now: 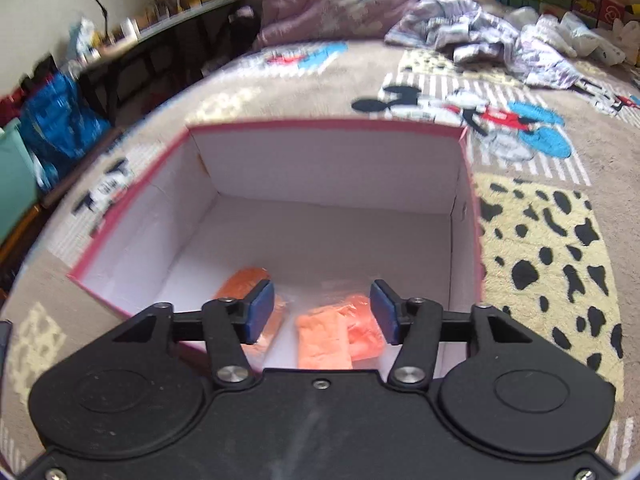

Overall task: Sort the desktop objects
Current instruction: 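Carry the light orange bag with the right tool into the box and open it, then move both tools to the black MEILIYATOU book beside the pile, then grip the book's edges with both tools and lift it off the bed, then carry the lifted book with both tools over the pink box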

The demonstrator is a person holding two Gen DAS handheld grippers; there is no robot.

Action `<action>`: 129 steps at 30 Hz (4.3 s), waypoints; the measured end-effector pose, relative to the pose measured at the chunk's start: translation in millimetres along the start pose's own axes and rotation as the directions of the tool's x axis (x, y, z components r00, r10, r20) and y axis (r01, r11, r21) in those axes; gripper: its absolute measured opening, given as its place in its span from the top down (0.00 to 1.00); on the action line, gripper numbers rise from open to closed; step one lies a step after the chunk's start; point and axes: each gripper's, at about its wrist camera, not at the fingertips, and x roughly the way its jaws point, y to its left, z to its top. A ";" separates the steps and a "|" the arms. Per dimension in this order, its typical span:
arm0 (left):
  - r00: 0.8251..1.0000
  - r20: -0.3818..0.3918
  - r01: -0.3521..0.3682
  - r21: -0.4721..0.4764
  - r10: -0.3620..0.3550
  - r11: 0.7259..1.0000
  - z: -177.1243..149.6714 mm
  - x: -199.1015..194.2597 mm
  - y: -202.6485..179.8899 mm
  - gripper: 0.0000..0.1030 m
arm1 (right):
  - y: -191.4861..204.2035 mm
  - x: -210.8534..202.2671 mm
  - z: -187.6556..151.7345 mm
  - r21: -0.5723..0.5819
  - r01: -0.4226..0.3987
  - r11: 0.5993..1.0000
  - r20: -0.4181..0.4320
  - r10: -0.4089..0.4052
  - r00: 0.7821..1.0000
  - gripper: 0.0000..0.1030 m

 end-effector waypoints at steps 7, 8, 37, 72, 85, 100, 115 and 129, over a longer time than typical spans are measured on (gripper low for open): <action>1.000 0.007 -0.008 0.001 0.008 1.000 -1.2 -0.2 -1.1 0.00 | -23.2 -71.4 -42.7 0.100 -0.117 0.988 0.116 0.105 0.988 0.34; 1.000 0.009 -0.010 0.002 0.010 1.000 -1.5 -0.3 -1.4 0.00 | -28.3 -81.1 -52.7 0.120 -0.136 0.983 0.130 0.120 0.984 0.33; 0.999 0.035 0.034 0.090 -0.037 0.995 -15.2 -31.4 -27.6 0.00 | -163.8 -243.6 -310.6 0.476 0.035 0.879 0.412 -0.258 0.874 0.19; 0.827 0.025 0.553 0.142 -0.562 0.821 21.4 12.8 -158.5 0.02 | -233.2 -226.3 -345.7 0.604 0.154 0.782 0.250 -0.370 0.895 0.11; 0.741 0.040 0.646 0.230 -0.671 0.728 40.0 -8.1 -136.0 0.02 | -213.4 -264.5 -351.2 0.600 -0.039 0.799 0.368 -0.232 0.900 0.09; 0.642 0.262 0.674 0.256 -0.721 0.693 108.5 -10.0 -59.3 0.02 | -145.8 -270.0 -281.9 0.477 -0.069 0.876 0.469 -0.187 0.863 0.09; 0.647 0.449 0.559 0.269 -0.616 0.784 184.0 9.8 34.0 0.02 | -96.6 -198.7 -163.8 0.295 -0.153 0.943 0.541 -0.033 0.840 0.09; 0.713 0.520 0.449 0.176 -0.470 0.876 228.5 62.6 94.1 0.02 | -65.4 -123.4 -83.0 0.158 -0.170 0.973 0.520 0.065 0.852 0.09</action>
